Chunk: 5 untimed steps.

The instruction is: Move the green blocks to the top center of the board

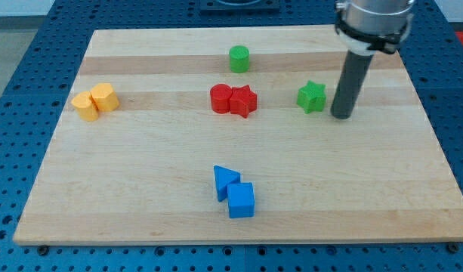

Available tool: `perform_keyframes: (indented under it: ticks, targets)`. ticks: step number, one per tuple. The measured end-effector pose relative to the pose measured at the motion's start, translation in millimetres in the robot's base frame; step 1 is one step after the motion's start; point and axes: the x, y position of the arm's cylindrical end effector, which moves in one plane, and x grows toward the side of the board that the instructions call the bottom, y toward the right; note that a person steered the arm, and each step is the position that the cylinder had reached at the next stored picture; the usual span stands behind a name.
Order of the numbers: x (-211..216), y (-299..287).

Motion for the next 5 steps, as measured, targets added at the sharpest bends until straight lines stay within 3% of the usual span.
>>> perform_keyframes:
  ticks: [2, 3, 4, 5]
  targets:
    - [-50.4, -18.1]
    - [-48.8, 12.8]
    - [-13.4, 36.2]
    - [8.8, 10.0]
